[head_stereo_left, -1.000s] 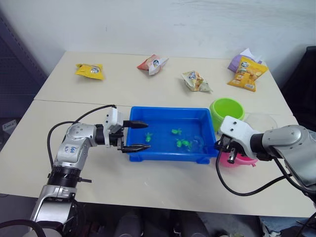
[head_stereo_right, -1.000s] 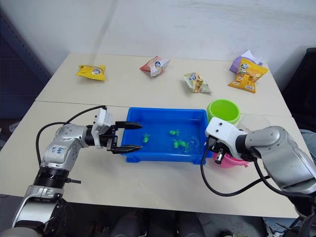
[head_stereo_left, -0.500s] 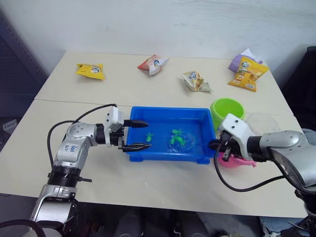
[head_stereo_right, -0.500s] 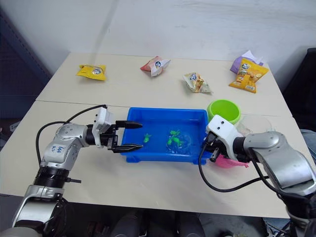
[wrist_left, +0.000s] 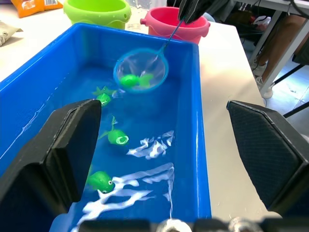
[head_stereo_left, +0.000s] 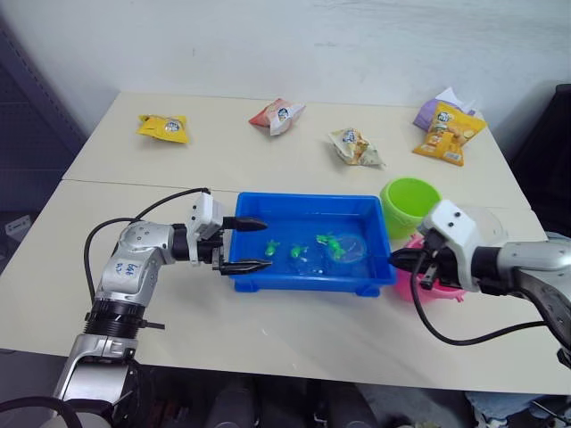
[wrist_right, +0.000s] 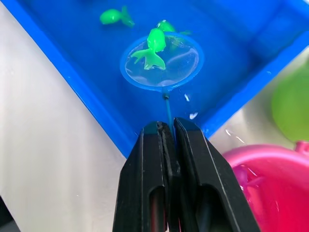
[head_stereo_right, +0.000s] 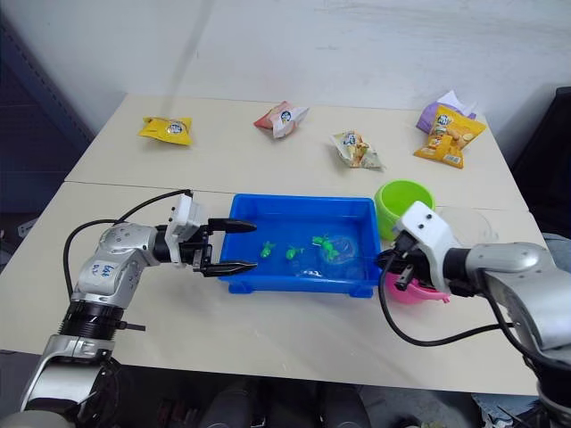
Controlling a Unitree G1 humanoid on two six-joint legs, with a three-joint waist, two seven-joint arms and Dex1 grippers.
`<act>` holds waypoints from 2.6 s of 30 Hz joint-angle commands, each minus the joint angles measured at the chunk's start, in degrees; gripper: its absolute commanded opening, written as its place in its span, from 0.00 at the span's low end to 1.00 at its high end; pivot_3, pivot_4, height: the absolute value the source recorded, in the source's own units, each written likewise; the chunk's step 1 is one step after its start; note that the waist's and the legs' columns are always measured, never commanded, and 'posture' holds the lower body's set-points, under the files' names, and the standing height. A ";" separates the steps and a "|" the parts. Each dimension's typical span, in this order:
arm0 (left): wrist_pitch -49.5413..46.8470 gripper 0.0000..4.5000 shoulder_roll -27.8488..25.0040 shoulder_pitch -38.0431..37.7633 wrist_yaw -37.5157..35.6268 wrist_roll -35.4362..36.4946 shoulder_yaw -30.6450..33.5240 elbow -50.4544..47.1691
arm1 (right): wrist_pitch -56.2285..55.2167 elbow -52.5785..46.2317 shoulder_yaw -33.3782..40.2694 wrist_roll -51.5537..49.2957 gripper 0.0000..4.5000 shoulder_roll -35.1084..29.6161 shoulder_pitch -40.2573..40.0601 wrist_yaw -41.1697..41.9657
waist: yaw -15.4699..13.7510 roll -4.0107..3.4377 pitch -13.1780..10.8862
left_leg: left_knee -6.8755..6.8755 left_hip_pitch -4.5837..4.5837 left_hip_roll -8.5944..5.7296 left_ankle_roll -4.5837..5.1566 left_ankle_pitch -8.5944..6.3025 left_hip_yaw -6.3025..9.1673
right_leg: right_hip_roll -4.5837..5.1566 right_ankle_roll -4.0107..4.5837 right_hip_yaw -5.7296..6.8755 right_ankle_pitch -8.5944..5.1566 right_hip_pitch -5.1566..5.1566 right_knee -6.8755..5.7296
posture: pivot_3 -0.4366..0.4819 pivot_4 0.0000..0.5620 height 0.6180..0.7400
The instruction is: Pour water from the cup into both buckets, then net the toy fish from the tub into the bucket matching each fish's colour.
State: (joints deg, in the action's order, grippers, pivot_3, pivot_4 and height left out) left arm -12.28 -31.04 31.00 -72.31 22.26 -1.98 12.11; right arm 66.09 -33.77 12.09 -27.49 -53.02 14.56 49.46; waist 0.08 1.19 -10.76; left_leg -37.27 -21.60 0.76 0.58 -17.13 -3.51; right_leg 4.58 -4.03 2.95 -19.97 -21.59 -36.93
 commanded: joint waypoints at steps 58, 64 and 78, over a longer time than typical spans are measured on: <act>-8.23 0.99 3.65 2.36 10.00 6.75 5.31 -6.48 | -78.24 28.03 -0.29 11.21 0.00 -5.24 -5.87 -13.42 | 0.37 -0.04 -0.01 | -0.04 0.17 0.05 -0.25 0.18 -0.14 | -0.19 -0.06 -0.10 0.03 0.08 -0.11 | 0.48 0.27 0.98; -7.25 0.99 -3.21 -2.03 5.71 6.52 6.28 -5.38 | -60.31 15.14 -7.24 14.13 0.00 -7.85 -3.27 -8.37 | 0.20 -0.06 -0.03 | -0.11 0.17 0.07 -0.11 0.10 -0.09 | -0.09 -0.06 -0.10 0.03 0.12 -0.12 | 0.48 0.27 0.98; -6.98 0.99 -2.93 -4.87 7.59 6.39 5.75 -8.27 | -60.65 21.03 -20.07 36.10 0.00 -2.41 4.80 -8.27 | 0.38 -0.06 -0.03 | -0.12 0.05 0.01 -0.04 0.05 -0.06 | -0.04 -0.05 -0.04 0.03 0.04 -0.08 | 0.48 0.27 0.98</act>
State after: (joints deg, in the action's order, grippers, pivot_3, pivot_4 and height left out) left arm -19.78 -33.77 26.16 -64.97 28.53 3.28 5.66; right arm 6.43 -13.16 -7.79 6.31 -55.55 18.35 41.76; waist 0.47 1.12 -10.79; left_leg -37.38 -21.52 0.76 0.53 -17.07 -3.57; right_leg 4.53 -4.08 2.91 -19.94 -21.55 -37.02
